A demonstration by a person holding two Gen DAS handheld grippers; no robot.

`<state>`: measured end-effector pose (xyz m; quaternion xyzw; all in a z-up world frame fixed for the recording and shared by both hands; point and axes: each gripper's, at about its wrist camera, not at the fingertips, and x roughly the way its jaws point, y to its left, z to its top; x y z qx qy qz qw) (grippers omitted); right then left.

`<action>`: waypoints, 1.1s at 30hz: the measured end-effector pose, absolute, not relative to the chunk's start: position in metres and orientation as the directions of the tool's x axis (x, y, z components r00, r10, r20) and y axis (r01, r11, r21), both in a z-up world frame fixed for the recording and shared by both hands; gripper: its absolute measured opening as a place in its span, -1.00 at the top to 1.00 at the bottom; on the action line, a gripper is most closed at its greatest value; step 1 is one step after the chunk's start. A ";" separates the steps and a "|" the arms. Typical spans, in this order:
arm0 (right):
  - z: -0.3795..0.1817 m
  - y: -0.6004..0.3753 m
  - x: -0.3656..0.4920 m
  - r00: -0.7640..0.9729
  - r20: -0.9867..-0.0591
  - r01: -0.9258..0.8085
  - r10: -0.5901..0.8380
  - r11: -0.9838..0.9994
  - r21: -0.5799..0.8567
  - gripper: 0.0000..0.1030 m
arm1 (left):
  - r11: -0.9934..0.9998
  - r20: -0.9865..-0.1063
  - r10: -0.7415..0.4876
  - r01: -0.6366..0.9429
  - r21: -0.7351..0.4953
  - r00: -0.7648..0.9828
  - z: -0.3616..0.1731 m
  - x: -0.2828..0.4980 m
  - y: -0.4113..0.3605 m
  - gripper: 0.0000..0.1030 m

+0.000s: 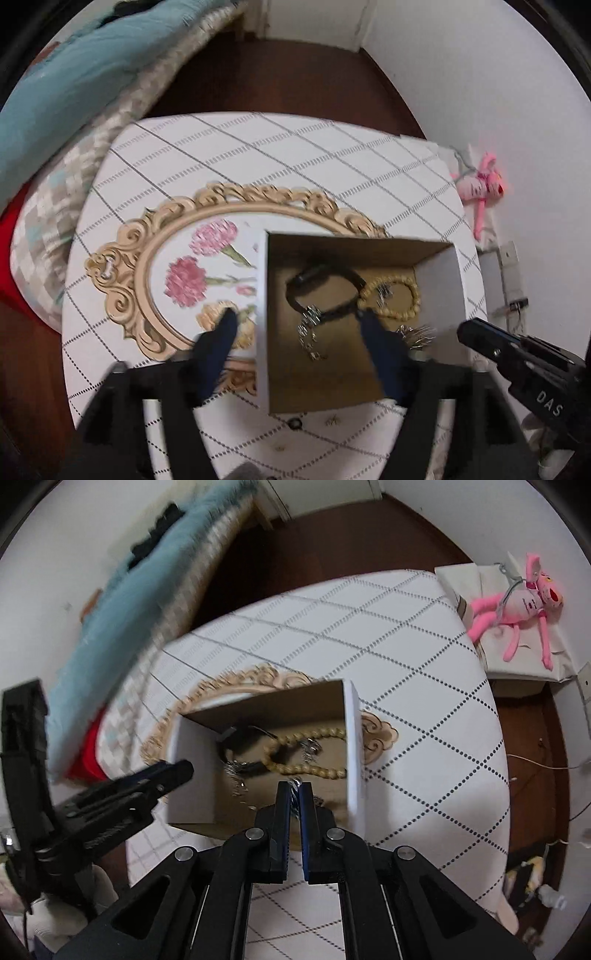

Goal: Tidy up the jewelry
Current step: 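Carry chain and necklace into the white box and open both tools, then withdraw both tools from the box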

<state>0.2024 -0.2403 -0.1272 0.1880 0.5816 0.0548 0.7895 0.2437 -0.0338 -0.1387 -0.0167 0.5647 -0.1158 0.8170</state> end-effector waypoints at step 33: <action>-0.086 -0.226 0.125 0.479 -0.864 0.218 -0.158 0.974 -0.057 -0.98 | 0.991 -0.822 -0.028 0.126 0.054 0.569 -0.096 0.156 -0.021 -1.00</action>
